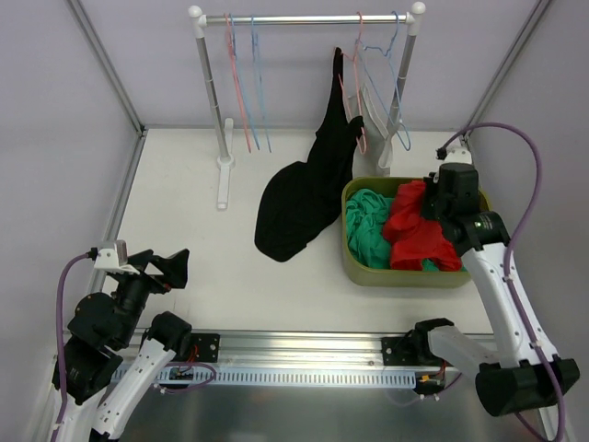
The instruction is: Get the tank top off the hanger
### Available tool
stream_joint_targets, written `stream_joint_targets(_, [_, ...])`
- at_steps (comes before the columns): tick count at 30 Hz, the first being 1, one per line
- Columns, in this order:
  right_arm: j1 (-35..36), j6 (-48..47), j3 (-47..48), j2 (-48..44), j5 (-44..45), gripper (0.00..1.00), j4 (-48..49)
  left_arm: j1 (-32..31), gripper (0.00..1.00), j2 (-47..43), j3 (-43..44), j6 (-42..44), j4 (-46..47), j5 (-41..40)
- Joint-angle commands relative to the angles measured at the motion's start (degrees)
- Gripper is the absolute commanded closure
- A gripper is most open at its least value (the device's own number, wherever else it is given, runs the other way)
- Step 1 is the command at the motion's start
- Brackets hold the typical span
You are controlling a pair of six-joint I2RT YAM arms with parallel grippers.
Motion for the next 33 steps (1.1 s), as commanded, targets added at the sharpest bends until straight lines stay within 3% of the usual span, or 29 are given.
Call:
stream_joint_targets(1, [-4.6,9.2,-5.1,1.4,-11.3,1.0,9.2,0.4,0.01,-5.9,-0.1,1.1,0.1,1.4])
stream_joint_targets(9, [-9.8,26.0,-24.9,5.0,-21.0,0.99,25.4,0.4,0.01,-5.8,-0.2,0.5,0.1,0.5])
stream_joint_targets(12, [-9.8,27.8,-29.0,4.4,-22.3,0.78,28.2,0.4,0.01,-4.9,0.1,-0.4,0.1,-0.7])
stream_joint_targets(14, [-9.7,27.8,-29.0,3.0,-21.4,0.5,27.7,0.4,0.01,-3.9,0.2,-2.6,0.1,-2.6])
stream_joint_targets(19, [-9.7,23.4,-22.6,-6.2,-14.9,0.03,17.1,1.1,0.01,3.6,0.6,-6.5,0.1,-6.6])
stream_joint_targets(26, [-9.7,10.1,-9.4,-11.8,-20.1,0.0,1.2,15.2,0.01,16.8,2.9,-4.3,0.0,0.8])
stream_joint_targets(30, [-9.6,3.8,-6.9,-14.4,-20.2,0.0,-4.0,25.8,0.01,18.6,4.1,-3.5,0.3,7.0])
stream_joint_targets(33, [-6.7,1.5,-7.5,-18.8,-19.2,0.01,-5.9,26.2,0.01,19.0,5.3,0.1,0.2,4.8])
